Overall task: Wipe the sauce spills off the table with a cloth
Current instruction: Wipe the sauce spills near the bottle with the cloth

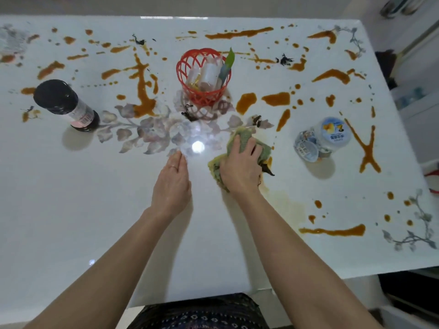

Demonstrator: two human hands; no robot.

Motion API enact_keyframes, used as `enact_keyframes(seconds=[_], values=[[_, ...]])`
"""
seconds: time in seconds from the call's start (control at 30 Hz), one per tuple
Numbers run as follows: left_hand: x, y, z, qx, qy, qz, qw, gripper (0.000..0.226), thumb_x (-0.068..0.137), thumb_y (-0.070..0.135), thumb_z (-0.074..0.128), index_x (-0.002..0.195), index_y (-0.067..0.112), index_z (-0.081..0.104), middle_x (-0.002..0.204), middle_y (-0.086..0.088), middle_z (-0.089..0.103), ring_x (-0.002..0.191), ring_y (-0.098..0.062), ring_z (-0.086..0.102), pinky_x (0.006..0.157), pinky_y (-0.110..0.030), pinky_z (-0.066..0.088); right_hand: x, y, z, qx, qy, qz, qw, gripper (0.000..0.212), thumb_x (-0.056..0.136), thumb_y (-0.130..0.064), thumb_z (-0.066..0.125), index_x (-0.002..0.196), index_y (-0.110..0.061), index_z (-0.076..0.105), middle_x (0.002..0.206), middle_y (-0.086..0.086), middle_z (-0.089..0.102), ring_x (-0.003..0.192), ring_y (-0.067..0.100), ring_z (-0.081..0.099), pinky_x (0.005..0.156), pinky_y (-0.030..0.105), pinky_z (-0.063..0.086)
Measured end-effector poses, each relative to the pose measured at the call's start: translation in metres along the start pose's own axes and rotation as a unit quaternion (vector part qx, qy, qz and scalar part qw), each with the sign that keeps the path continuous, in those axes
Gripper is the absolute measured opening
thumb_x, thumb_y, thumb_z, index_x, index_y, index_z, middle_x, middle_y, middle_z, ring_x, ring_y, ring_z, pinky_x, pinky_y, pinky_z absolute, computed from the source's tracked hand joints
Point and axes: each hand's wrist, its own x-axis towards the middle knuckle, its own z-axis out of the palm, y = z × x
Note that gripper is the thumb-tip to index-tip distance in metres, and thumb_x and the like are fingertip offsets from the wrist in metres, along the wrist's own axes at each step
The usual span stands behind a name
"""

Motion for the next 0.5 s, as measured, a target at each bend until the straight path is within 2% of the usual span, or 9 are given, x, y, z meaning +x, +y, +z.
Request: enact_keyframes(seconds=[0.1, 0.17, 0.23, 0.37, 0.5], values=[[0.003, 0.003, 0.004, -0.032, 0.032, 0.001, 0.999, 0.058, 0.094, 0.006, 0.036, 0.147, -0.001, 0.013, 0.155, -0.017, 0.013, 0.144, -0.028, 0.014, 0.118, -0.034, 0.016, 0.010, 0.004, 0.000, -0.008, 0.020, 0.000, 1.000, 0.071, 0.094, -0.026, 0.047, 0.154, -0.021, 0.009, 0.154, 0.016, 0.009, 0.136, 0.037, 0.015, 0.089, 0.044, 0.043], [0.005, 0.008, 0.005, -0.051, 0.025, 0.014, 0.998, 0.055, 0.093, 0.005, 0.037, 0.146, 0.000, 0.020, 0.154, -0.015, 0.020, 0.142, -0.029, 0.021, 0.116, -0.036, 0.022, 0.034, 0.005, -0.011, -0.007, 0.018, 0.022, 1.000, 0.074, 0.091, -0.026, 0.049, 0.154, -0.020, 0.009, 0.154, 0.018, 0.007, 0.135, 0.038, 0.015, 0.087, 0.043, 0.043], [0.006, 0.013, 0.005, -0.068, 0.018, 0.019, 0.997, 0.055, 0.094, 0.004, 0.037, 0.146, 0.000, 0.019, 0.154, -0.014, 0.019, 0.141, -0.029, 0.022, 0.116, -0.038, 0.023, 0.051, 0.008, -0.021, 0.000, 0.004, 0.042, 0.999, 0.076, 0.092, -0.029, 0.052, 0.154, -0.019, 0.009, 0.154, 0.019, 0.005, 0.137, 0.038, 0.012, 0.091, 0.044, 0.043], [0.008, 0.017, 0.010, -0.038, 0.009, 0.046, 0.998, 0.053, 0.087, 0.002, 0.049, 0.136, -0.008, 0.034, 0.145, -0.025, 0.032, 0.131, -0.037, 0.035, 0.107, -0.047, 0.034, 0.024, 0.011, -0.013, -0.005, 0.012, 0.058, 0.998, 0.073, 0.093, -0.029, 0.047, 0.154, -0.016, 0.009, 0.153, 0.019, 0.009, 0.136, 0.039, 0.014, 0.091, 0.047, 0.044], [0.011, 0.018, 0.011, -0.021, -0.008, 0.041, 0.999, 0.057, 0.083, 0.002, 0.054, 0.135, -0.011, 0.035, 0.144, -0.028, 0.032, 0.134, -0.040, 0.031, 0.108, -0.050, 0.032, 0.001, 0.017, -0.006, 0.030, 0.022, 0.055, 0.998, 0.074, 0.092, -0.031, 0.049, 0.152, -0.011, 0.011, 0.149, 0.021, 0.013, 0.130, 0.040, 0.019, 0.090, 0.044, 0.043]])
